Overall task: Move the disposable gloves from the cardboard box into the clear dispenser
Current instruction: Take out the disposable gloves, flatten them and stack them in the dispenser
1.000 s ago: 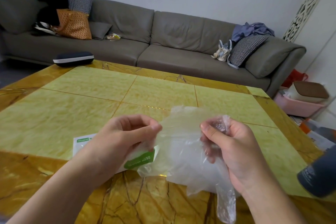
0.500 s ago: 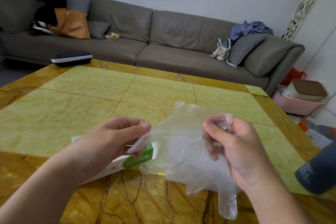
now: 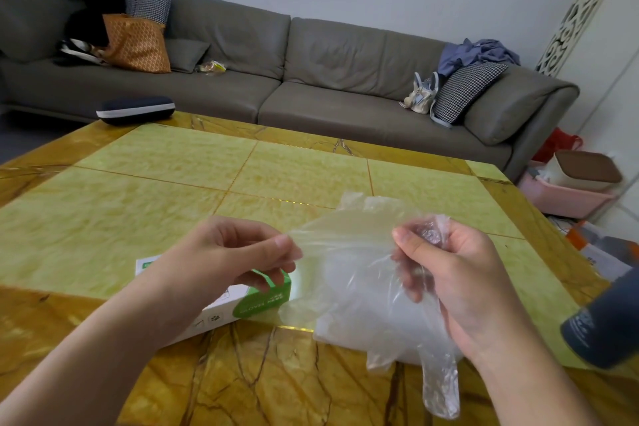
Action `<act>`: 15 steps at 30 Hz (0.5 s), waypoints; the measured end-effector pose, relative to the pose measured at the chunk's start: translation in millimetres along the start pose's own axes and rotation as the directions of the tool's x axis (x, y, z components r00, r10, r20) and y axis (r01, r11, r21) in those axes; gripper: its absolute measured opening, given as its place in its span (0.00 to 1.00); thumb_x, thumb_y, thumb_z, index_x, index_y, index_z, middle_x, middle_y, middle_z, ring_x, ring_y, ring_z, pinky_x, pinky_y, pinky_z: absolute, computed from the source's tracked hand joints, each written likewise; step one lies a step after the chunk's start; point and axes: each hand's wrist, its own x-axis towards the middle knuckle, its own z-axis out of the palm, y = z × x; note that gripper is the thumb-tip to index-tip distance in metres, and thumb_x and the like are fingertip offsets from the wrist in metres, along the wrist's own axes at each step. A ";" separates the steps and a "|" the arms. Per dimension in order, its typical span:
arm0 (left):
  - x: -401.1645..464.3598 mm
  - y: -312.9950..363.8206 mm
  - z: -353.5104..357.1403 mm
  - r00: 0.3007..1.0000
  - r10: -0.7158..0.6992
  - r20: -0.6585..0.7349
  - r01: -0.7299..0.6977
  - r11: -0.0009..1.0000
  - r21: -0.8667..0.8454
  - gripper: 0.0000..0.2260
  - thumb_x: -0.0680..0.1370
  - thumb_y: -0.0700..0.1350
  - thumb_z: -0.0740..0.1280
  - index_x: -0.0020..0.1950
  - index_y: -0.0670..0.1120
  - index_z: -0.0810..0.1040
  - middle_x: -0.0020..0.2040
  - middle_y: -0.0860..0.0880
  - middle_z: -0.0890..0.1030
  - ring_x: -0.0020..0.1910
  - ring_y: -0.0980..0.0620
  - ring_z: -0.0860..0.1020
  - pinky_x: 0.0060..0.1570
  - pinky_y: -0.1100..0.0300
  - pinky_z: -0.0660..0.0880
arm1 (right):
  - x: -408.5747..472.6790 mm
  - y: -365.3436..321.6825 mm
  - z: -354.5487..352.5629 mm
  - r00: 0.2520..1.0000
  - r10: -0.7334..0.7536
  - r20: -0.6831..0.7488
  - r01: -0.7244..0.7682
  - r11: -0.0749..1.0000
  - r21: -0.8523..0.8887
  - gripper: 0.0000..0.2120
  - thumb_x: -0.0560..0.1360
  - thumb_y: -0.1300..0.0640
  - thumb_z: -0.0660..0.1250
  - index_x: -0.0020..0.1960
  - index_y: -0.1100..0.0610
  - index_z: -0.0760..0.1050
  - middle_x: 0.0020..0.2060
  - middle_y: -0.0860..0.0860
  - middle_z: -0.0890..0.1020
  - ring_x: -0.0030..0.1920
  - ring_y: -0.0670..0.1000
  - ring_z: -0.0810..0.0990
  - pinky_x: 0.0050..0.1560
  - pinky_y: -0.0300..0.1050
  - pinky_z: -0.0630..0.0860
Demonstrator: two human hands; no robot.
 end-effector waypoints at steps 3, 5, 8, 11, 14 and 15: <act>3.0 -2.8 -1.4 0.996 0.012 -0.088 -0.020 0.996 -0.091 0.16 0.75 0.52 0.77 0.44 0.38 0.85 0.46 0.41 0.86 0.46 0.45 0.84 0.51 0.53 0.80 | 1.0 1.1 -1.1 1.000 0.005 -0.015 -0.005 1.000 0.012 0.03 0.78 0.66 0.72 0.46 0.62 0.82 0.34 0.60 0.83 0.28 0.57 0.75 0.27 0.46 0.70; 4.5 -4.2 0.9 0.988 0.002 -0.155 -0.034 0.979 -0.203 0.18 0.73 0.51 0.79 0.42 0.37 0.81 0.43 0.42 0.83 0.47 0.45 0.84 0.52 0.51 0.80 | 0.2 1.7 -0.3 1.000 0.002 -0.010 -0.002 1.000 0.004 0.05 0.79 0.67 0.71 0.44 0.61 0.81 0.35 0.61 0.83 0.28 0.57 0.75 0.26 0.45 0.69; 5.2 -5.6 9.4 0.980 -0.007 -0.198 -0.070 0.922 -0.381 0.17 0.76 0.48 0.76 0.45 0.33 0.80 0.42 0.40 0.83 0.46 0.44 0.84 0.51 0.54 0.84 | -1.7 -2.0 -2.0 0.998 0.008 0.057 -0.007 1.000 -0.007 0.02 0.79 0.67 0.70 0.47 0.63 0.79 0.37 0.62 0.84 0.29 0.59 0.78 0.25 0.47 0.71; 3.1 -2.2 17.8 0.989 -0.003 -0.146 -0.044 0.947 -0.317 0.11 0.76 0.44 0.72 0.46 0.35 0.82 0.41 0.37 0.83 0.42 0.42 0.83 0.47 0.54 0.84 | 0.0 -12.4 -16.1 0.952 0.108 0.286 -0.093 0.994 -0.066 0.13 0.76 0.59 0.74 0.55 0.67 0.79 0.45 0.65 0.86 0.38 0.64 0.84 0.32 0.49 0.76; -0.9 7.0 23.6 0.993 0.010 -0.120 -0.022 0.995 -0.102 0.09 0.74 0.46 0.74 0.44 0.39 0.85 0.37 0.38 0.82 0.35 0.44 0.81 0.41 0.58 0.83 | 2.4 -21.1 -29.4 0.876 0.206 0.435 -0.148 0.975 -0.165 0.19 0.74 0.53 0.76 0.57 0.66 0.83 0.48 0.67 0.87 0.44 0.66 0.87 0.39 0.50 0.79; 0.6 11.9 28.2 0.993 0.014 -0.114 -0.019 0.999 -0.045 0.08 0.73 0.46 0.74 0.43 0.40 0.85 0.36 0.38 0.82 0.33 0.44 0.80 0.39 0.59 0.82 | 2.7 -21.9 -34.3 0.871 0.217 0.440 -0.143 0.970 -0.196 0.17 0.74 0.54 0.79 0.56 0.66 0.84 0.47 0.66 0.87 0.45 0.66 0.87 0.40 0.50 0.80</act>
